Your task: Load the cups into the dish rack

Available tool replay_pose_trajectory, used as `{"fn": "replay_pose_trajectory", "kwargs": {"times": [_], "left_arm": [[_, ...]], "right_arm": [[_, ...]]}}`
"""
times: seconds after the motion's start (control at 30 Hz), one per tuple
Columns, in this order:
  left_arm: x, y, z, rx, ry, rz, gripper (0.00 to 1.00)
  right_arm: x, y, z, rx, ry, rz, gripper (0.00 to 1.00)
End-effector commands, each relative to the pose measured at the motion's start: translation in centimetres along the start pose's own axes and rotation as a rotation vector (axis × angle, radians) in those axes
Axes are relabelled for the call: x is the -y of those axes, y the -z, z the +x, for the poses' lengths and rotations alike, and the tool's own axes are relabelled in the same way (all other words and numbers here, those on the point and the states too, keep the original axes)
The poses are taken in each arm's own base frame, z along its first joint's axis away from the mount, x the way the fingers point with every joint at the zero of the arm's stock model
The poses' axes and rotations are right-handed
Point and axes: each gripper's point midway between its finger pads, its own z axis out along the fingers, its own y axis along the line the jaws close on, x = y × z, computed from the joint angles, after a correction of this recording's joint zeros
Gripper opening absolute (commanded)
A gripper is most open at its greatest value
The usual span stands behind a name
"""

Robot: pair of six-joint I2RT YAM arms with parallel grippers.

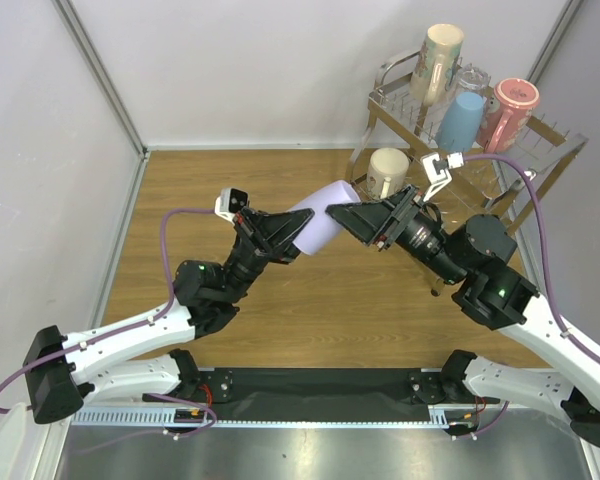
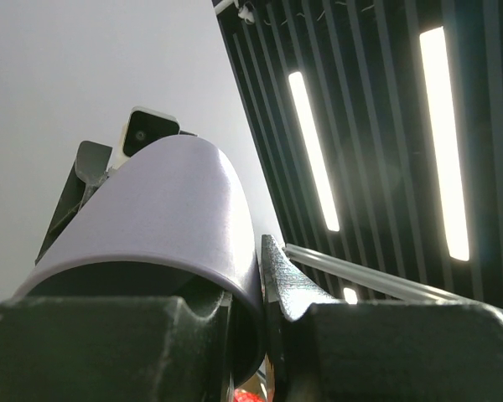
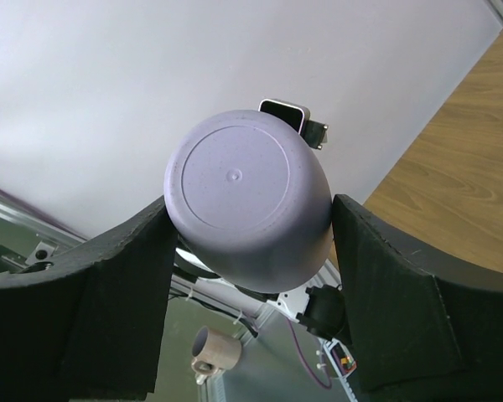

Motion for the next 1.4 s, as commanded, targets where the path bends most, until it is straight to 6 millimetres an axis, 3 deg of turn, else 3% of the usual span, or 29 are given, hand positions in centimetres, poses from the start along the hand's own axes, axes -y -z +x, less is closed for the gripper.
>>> {"fn": "replay_pose_trajectory", "kwargs": {"times": [0.0, 0.8, 0.9, 0.97, 1.0, 1.03, 1.1, 1.17, 1.2, 1.27, 1.33, 1.37], "left_arm": [[4.1, 0.2, 0.3, -0.010, 0.049, 0.150, 0.01], [3.5, 1.8, -0.3, 0.013, 0.072, 0.124, 0.00], [3.5, 1.9, -0.5, 0.027, 0.078, 0.122, 0.00], [3.6, 1.9, -0.7, 0.036, 0.077, 0.125, 0.00], [3.7, 2.0, -0.7, 0.034, 0.076, 0.130, 0.00], [3.7, 2.0, -0.6, 0.032, 0.069, 0.128, 0.00], [3.7, 2.2, -0.5, 0.026, 0.058, 0.124, 0.20], [2.2, 2.7, -0.7, 0.033, 0.034, 0.062, 0.48], [2.6, 3.2, -0.9, 0.041, 0.029, 0.059, 0.58], [0.3, 4.5, -1.6, 0.073, 0.009, -0.028, 0.81], [0.0, 6.5, -2.1, 0.089, -0.008, -0.054, 0.88], [-1.8, 7.3, -2.6, 0.108, -0.031, -0.133, 0.93]], "right_arm": [[-1.8, -0.4, -1.5, 0.052, 0.000, -0.048, 0.71], [-0.4, -3.1, -0.2, 0.005, 0.025, -0.005, 0.81], [-0.6, -3.6, -0.1, 0.005, 0.029, -0.022, 0.77], [-0.8, -4.1, -0.2, 0.003, 0.032, -0.030, 0.21], [-0.2, -4.1, 0.0, -0.009, 0.028, 0.003, 0.00], [-0.1, -4.2, 0.2, -0.017, 0.031, 0.011, 0.00], [0.2, -4.2, 0.1, -0.014, 0.045, 0.021, 0.00], [1.0, -4.1, 0.0, -0.004, 0.050, 0.065, 0.00], [1.0, -3.9, -0.3, -0.003, 0.058, 0.076, 0.00], [1.4, -3.7, -0.5, -0.003, 0.093, 0.102, 0.00], [2.1, -3.3, -0.4, -0.019, 0.125, 0.144, 0.00], [2.5, -3.2, -0.5, -0.022, 0.160, 0.162, 0.00]]}}
